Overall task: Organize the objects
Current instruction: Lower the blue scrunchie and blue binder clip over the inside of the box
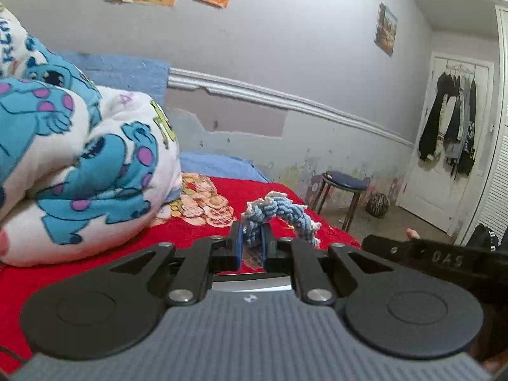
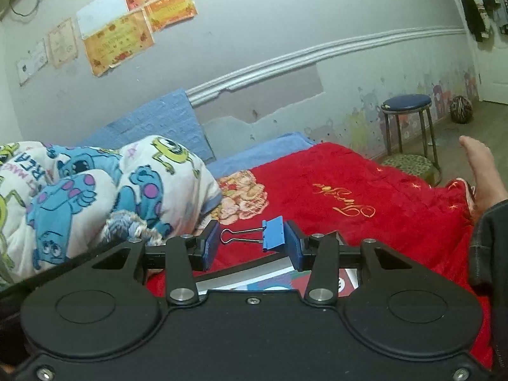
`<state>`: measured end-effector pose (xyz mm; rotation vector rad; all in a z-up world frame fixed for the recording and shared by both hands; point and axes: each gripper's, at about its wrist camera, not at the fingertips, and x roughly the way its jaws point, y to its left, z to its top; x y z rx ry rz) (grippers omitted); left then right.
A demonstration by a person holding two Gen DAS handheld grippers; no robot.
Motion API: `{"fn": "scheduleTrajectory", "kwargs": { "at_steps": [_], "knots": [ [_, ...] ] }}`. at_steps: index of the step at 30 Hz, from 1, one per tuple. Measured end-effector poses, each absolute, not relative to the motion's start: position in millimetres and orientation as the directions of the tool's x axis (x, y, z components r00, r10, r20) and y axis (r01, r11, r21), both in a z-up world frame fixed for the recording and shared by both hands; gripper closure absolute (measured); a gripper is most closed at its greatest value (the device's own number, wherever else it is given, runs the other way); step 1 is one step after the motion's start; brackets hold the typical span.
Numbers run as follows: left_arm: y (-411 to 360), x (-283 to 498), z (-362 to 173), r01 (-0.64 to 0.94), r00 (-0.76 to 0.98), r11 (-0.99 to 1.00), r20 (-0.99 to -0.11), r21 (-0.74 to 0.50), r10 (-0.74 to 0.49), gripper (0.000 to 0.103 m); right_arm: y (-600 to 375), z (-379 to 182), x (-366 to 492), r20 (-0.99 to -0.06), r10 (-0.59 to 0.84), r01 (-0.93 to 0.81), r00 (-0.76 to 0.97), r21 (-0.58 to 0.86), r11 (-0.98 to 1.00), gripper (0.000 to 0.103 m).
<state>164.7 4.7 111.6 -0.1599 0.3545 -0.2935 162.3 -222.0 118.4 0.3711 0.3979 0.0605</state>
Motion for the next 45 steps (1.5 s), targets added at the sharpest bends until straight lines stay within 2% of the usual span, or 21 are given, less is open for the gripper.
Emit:
{"fn": "scheduleTrajectory", "kwargs": {
  "at_steps": [8, 11, 16, 24, 38, 42, 45],
  "knots": [
    [-41, 212, 59, 0.238, 0.833, 0.952, -0.464, -0.192, -0.302, 0.088, -245, 56, 215, -0.451, 0.095, 0.096, 0.887, 0.382, 0.919, 0.061],
    [-59, 217, 32, 0.242, 0.806, 0.963, -0.528, -0.117, -0.267, 0.088, -254, 30, 223, -0.466, 0.112, 0.103, 0.877, 0.411, 0.906, 0.060],
    [-72, 223, 6, 0.256, 0.744, 0.957, -0.605, -0.134, -0.283, 0.088, -260, -4, 230, -0.506, 0.127, 0.124, 0.853, 0.434, 0.892, 0.060],
    [-79, 223, -5, 0.250, 0.715, 0.964, -0.654, -0.088, -0.246, 0.088, -252, -14, 234, -0.558, 0.095, 0.145, 0.825, 0.370, 0.918, 0.060],
    [-77, 230, -7, 0.226, 0.695, 0.971, -0.686, -0.076, -0.215, 0.085, -247, -20, 240, -0.611, 0.142, 0.136, 0.779, 0.385, 0.913, 0.060],
    [-77, 232, -10, 0.229, 0.681, 0.970, -0.697, -0.087, -0.223, 0.075, -245, -24, 245, -0.639, 0.119, 0.169, 0.760, 0.371, 0.913, 0.060],
    [-76, 233, -10, 0.233, 0.679, 0.969, -0.698, -0.086, -0.226, 0.074, -242, -25, 246, -0.653, 0.101, 0.186, 0.750, 0.356, 0.916, 0.060]
  ]
}}
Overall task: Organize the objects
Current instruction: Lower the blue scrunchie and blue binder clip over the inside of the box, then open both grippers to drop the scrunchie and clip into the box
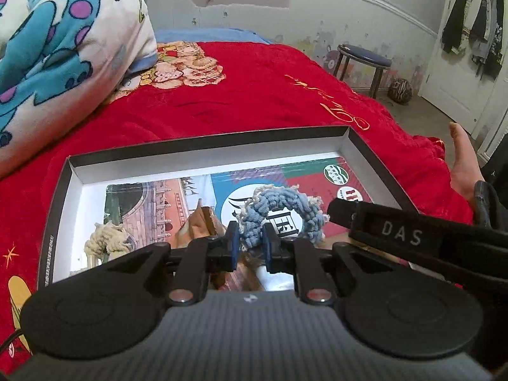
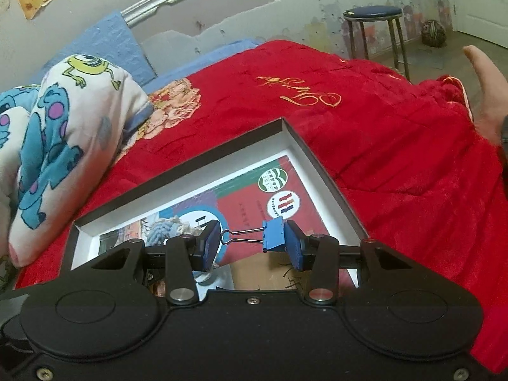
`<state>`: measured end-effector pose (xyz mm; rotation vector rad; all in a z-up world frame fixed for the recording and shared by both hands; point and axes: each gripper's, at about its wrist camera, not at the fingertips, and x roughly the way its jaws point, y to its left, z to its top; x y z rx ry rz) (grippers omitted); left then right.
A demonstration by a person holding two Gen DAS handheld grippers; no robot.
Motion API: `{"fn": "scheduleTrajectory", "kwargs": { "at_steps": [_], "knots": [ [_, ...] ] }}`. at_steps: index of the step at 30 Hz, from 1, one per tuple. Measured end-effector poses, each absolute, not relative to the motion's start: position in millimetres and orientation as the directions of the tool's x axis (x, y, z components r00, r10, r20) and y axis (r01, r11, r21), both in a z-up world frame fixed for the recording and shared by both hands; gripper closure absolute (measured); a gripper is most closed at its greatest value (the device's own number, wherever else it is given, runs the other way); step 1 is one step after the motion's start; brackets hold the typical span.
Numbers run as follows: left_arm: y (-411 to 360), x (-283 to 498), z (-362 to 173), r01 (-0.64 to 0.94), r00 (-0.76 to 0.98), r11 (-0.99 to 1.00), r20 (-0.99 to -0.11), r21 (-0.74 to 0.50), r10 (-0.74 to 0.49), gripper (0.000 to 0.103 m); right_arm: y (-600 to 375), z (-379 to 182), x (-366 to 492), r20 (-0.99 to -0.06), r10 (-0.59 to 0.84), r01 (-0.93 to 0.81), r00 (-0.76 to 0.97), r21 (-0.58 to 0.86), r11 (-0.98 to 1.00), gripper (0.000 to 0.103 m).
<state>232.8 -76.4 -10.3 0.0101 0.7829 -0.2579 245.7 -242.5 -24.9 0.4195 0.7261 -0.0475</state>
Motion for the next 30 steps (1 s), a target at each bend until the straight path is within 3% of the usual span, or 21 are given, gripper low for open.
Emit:
{"fn": "scheduleTrajectory", "kwargs": {
  "at_steps": [2, 3, 6, 9, 12, 17, 19, 20, 22, 30],
  "knots": [
    [-76, 234, -11, 0.230, 0.676, 0.969, -0.702, -0.090, -0.226, 0.073, -242, -27, 249, -0.673, 0.089, 0.204, 0.734, 0.344, 0.917, 0.060],
    [-76, 234, -11, 0.232, 0.672, 0.968, -0.704, -0.095, -0.230, 0.066, -243, -28, 250, -0.682, 0.085, 0.216, 0.726, 0.344, 0.914, 0.060],
    [-75, 235, -11, 0.227, 0.667, 0.967, -0.706, -0.112, -0.239, 0.060, -245, -30, 250, -0.689, 0.083, 0.229, 0.720, 0.349, 0.909, 0.060],
    [-76, 235, -11, 0.237, 0.661, 0.964, -0.708, -0.117, -0.248, 0.048, -246, -30, 252, -0.697, 0.076, 0.243, 0.713, 0.348, 0.905, 0.060],
    [-76, 236, -11, 0.247, 0.657, 0.962, -0.709, -0.119, -0.256, 0.037, -249, -30, 253, -0.697, 0.104, 0.246, 0.709, 0.382, 0.891, 0.053],
    [-71, 241, -16, 0.257, 0.637, 0.953, -0.713, -0.160, -0.292, 0.031, -250, -24, 258, -0.711, 0.135, 0.258, 0.690, 0.416, 0.872, 0.038],
    [-68, 239, -13, 0.231, 0.652, 0.965, -0.717, -0.122, -0.247, 0.031, -249, -20, 255, -0.683, 0.139, 0.239, 0.717, 0.428, 0.872, 0.022],
    [-64, 236, -8, 0.233, 0.673, 0.964, -0.694, -0.130, -0.256, 0.031, -248, -19, 254, -0.670, 0.141, 0.227, 0.729, 0.431, 0.873, 0.019],
    [-59, 238, -3, 0.239, 0.674, 0.958, -0.684, -0.155, -0.279, 0.026, -245, -16, 252, -0.665, 0.149, 0.222, 0.732, 0.440, 0.870, 0.019],
    [-59, 227, 12, 0.251, 0.702, 0.954, -0.649, -0.161, -0.294, 0.025, -238, 12, 226, -0.608, 0.188, 0.173, 0.771, 0.485, 0.857, 0.019]
  ]
}}
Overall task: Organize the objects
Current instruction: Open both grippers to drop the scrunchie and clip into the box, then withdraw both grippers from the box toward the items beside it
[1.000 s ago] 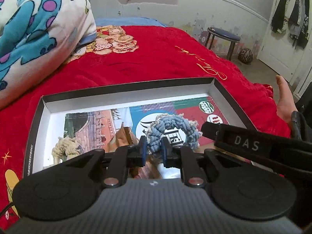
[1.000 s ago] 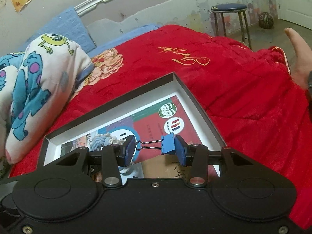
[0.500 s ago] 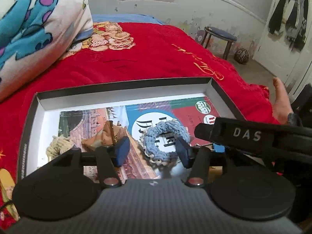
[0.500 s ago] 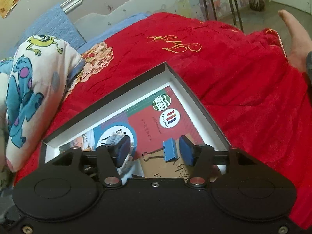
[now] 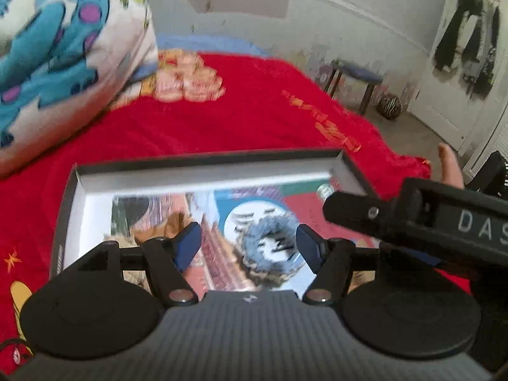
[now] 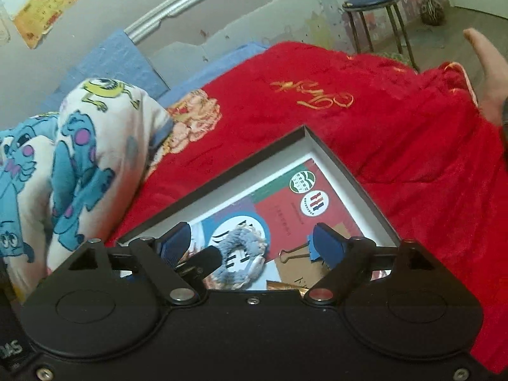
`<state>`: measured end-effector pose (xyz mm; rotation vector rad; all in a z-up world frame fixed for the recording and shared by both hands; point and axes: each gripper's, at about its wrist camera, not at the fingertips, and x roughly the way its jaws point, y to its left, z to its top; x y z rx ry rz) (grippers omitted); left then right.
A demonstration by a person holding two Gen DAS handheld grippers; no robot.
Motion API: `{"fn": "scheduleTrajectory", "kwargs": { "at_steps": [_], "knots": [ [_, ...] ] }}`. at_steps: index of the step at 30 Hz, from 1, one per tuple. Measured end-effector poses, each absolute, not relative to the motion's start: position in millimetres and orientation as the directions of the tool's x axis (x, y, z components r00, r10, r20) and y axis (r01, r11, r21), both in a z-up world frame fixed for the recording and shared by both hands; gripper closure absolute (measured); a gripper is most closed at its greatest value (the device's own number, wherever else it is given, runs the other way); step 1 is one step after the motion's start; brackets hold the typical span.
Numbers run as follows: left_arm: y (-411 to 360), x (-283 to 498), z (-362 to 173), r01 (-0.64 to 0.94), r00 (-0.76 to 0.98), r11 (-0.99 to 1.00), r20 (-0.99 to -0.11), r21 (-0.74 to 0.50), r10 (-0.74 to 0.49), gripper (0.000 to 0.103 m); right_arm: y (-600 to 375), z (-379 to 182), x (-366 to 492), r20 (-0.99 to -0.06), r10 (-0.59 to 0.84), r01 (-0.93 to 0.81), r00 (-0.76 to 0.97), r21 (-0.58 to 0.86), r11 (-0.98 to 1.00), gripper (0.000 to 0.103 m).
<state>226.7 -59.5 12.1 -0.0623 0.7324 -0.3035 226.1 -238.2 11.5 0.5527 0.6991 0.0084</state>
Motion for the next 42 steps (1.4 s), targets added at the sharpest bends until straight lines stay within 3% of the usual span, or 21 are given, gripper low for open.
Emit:
{"fn": "scheduleTrajectory", "kwargs": {
  "at_steps": [9, 18, 31, 37, 42],
  "knots": [
    [-58, 192, 47, 0.229, 0.774, 0.962, -0.572, -0.148, -0.273, 0.022, -248, 61, 178, -0.550, 0.170, 0.172, 0.818, 0.515, 0.840, 0.016],
    [-35, 169, 78, 0.223, 0.789, 0.958, -0.543, -0.180, -0.286, 0.020, -253, 121, 132, -0.508, 0.132, 0.166, 0.851, 0.499, 0.850, 0.003],
    [9, 113, 151, 0.230, 0.862, 0.966, -0.438, -0.115, -0.257, 0.015, -229, 189, 68, -0.424, 0.124, 0.083, 0.897, 0.438, 0.895, 0.000],
    [18, 79, 151, 0.241, 0.870, 0.967, -0.422, -0.088, -0.255, 0.014, -215, 194, 41, -0.411, 0.095, 0.085, 0.907, 0.399, 0.913, 0.000],
    [14, 46, 116, 0.289, 0.877, 0.953, -0.375, -0.091, -0.301, 0.013, -209, 161, 13, -0.446, 0.097, 0.082, 0.890, 0.365, 0.927, 0.000]
  ]
}}
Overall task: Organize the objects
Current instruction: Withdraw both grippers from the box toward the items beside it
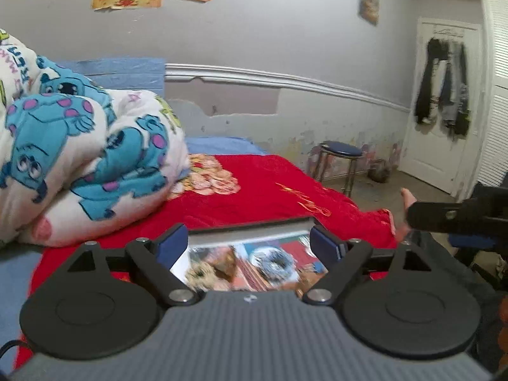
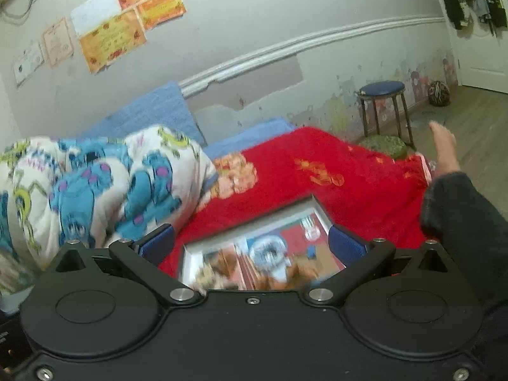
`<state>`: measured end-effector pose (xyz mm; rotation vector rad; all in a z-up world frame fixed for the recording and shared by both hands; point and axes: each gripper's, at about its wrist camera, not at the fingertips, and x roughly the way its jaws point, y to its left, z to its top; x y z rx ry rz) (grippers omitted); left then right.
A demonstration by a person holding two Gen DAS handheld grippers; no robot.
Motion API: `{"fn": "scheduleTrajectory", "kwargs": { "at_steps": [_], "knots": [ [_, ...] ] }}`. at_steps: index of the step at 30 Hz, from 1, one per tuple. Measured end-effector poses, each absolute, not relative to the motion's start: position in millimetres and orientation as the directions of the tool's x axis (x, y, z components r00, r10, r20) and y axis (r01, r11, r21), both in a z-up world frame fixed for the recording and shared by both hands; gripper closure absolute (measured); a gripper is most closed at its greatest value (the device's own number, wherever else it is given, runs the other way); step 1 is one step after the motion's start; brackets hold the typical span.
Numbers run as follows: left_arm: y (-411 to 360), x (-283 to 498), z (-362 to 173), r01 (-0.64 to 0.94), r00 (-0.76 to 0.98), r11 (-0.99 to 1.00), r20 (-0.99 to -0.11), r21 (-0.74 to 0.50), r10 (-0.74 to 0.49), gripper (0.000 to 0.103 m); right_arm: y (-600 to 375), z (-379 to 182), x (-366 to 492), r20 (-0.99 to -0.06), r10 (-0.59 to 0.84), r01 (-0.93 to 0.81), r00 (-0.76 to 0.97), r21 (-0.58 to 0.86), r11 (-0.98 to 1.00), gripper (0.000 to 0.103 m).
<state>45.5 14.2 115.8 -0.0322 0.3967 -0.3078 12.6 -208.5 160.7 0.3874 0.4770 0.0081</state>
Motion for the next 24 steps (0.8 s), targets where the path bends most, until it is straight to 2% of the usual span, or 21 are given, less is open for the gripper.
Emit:
{"fn": "scheduleTrajectory", "kwargs": {
  "at_steps": [5, 8, 13, 20, 24],
  "knots": [
    [20, 38, 69, 0.299, 0.854, 0.941, -0.396, -0.156, -0.337, 0.013, -219, 123, -7, -0.483, 0.063, 0.138, 0.873, 0.370, 0.919, 0.000],
    [23, 44, 53, 0.295, 0.837, 0.945, -0.439, -0.140, -0.327, 0.013, -224, 107, -10, -0.491, 0.063, 0.161, 0.869, 0.402, 0.901, 0.000],
    [24, 56, 30, 0.312, 0.765, 0.930, -0.530, -0.193, -0.367, 0.013, -216, 81, -2, -0.519, 0.046, 0.146, 0.853, 0.323, 0.935, 0.000],
    [8, 64, -2, 0.298, 0.712, 0.944, -0.625, -0.144, -0.320, 0.013, -198, 49, 11, -0.572, 0.099, 0.087, 0.814, 0.289, 0.953, 0.000],
    [1, 72, -11, 0.284, 0.700, 0.950, -0.650, -0.126, -0.295, 0.013, -189, 30, 16, -0.606, 0.075, 0.097, 0.792, 0.245, 0.965, 0.002]
  ]
}}
